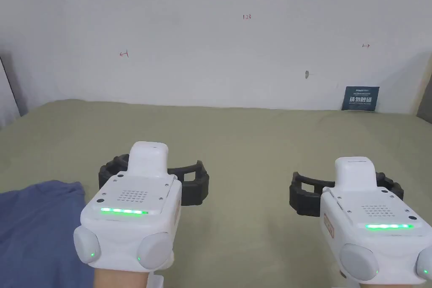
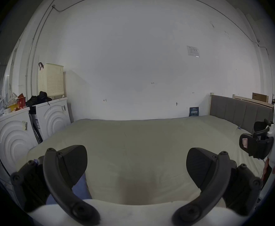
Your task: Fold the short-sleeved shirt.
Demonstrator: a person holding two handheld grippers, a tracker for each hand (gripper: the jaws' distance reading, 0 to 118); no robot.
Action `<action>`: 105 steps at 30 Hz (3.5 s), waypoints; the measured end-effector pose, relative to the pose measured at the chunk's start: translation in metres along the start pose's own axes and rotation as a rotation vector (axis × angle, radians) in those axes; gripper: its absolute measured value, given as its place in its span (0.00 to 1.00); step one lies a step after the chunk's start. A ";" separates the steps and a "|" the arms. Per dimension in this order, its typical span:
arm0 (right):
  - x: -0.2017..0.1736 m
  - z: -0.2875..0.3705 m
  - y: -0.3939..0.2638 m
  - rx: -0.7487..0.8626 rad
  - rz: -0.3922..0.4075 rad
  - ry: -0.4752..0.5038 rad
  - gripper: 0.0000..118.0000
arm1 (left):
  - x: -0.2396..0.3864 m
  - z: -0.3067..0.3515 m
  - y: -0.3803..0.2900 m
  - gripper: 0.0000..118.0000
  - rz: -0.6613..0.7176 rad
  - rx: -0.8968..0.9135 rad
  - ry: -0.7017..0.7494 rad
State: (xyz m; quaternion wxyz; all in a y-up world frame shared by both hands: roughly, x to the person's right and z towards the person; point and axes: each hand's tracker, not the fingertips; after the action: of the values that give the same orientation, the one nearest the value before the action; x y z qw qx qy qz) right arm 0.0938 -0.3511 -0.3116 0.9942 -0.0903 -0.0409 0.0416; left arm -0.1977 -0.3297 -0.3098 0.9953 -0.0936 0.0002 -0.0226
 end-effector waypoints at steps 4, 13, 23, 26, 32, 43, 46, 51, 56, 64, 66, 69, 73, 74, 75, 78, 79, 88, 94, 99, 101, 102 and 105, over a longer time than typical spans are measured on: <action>-0.001 0.002 0.000 -0.003 0.003 -0.001 1.00 | 0.001 0.002 0.000 1.00 0.002 -0.003 -0.005; 0.001 0.003 0.000 -0.006 -0.001 -0.003 1.00 | 0.003 0.004 0.001 1.00 -0.004 0.004 -0.003; 0.000 -0.001 -0.004 -0.006 0.003 0.002 1.00 | -0.001 0.003 -0.001 1.00 0.001 -0.004 -0.001; 0.000 -0.001 -0.004 -0.005 0.000 0.006 1.00 | -0.002 0.003 -0.002 1.00 0.004 -0.005 0.000; -0.001 -0.002 -0.004 -0.004 0.005 0.004 1.00 | -0.002 0.006 -0.001 1.00 0.012 -0.007 0.001; -0.003 0.003 -0.004 -0.010 0.004 0.006 1.00 | -0.001 0.007 -0.002 1.00 0.004 -0.010 -0.006; -0.004 0.005 -0.003 -0.004 0.006 0.005 1.00 | -0.002 0.007 -0.002 1.00 0.011 -0.007 -0.004; -0.005 0.005 -0.002 0.003 0.009 0.014 1.00 | -0.004 0.005 -0.003 1.00 0.015 -0.012 -0.004; -0.006 0.007 -0.002 0.002 0.012 0.019 1.00 | -0.005 0.008 -0.004 1.00 0.024 -0.010 -0.004; -0.006 0.003 -0.006 -0.010 0.010 0.015 1.00 | -0.006 0.009 -0.005 1.00 0.017 -0.019 -0.003; -0.006 0.003 -0.007 -0.010 0.009 0.014 1.00 | -0.006 0.009 -0.006 1.00 0.018 -0.019 0.000; -0.006 0.002 -0.007 -0.012 0.006 0.015 1.00 | -0.006 0.009 -0.006 1.00 0.023 -0.019 -0.002; -0.008 0.006 -0.005 -0.011 0.006 0.017 1.00 | -0.006 0.009 -0.006 1.00 0.016 -0.019 -0.002; -0.008 0.005 -0.005 -0.010 0.006 0.016 1.00 | -0.006 0.009 -0.006 1.00 0.017 -0.019 -0.001; -0.008 0.005 -0.005 -0.009 0.007 0.017 1.00 | -0.006 0.009 -0.007 1.00 0.019 -0.019 -0.005; -0.008 0.005 -0.005 -0.009 0.007 0.018 1.00 | -0.007 0.008 -0.007 1.00 0.018 -0.018 0.000; -0.009 0.006 -0.004 -0.009 0.006 0.017 1.00 | -0.007 0.007 -0.007 1.00 0.017 -0.020 0.000; -0.011 0.009 -0.003 -0.011 0.000 0.018 1.00 | -0.005 0.009 -0.007 1.00 0.017 -0.025 -0.003; -0.009 0.007 -0.005 -0.015 0.002 0.018 1.00 | -0.003 0.012 -0.007 1.00 0.011 -0.024 -0.006; -0.006 0.004 -0.007 -0.012 -0.001 0.016 1.00 | -0.004 0.010 -0.008 1.00 0.014 -0.024 -0.006; -0.006 0.004 -0.006 -0.011 0.000 0.014 1.00 | -0.004 0.010 -0.008 1.00 0.011 -0.024 -0.004; -0.007 0.005 -0.006 -0.012 -0.001 0.016 1.00 | -0.004 0.011 -0.008 1.00 0.011 -0.022 -0.004; -0.007 0.005 -0.005 -0.009 -0.002 0.015 1.00 | -0.003 0.015 -0.008 1.00 0.015 0.005 0.002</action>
State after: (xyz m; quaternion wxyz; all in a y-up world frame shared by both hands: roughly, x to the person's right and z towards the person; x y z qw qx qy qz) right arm 0.0870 -0.3561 -0.3059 0.9941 -0.0953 -0.0336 0.0396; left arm -0.2012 -0.3343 -0.2935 0.9957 -0.0910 0.0020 -0.0151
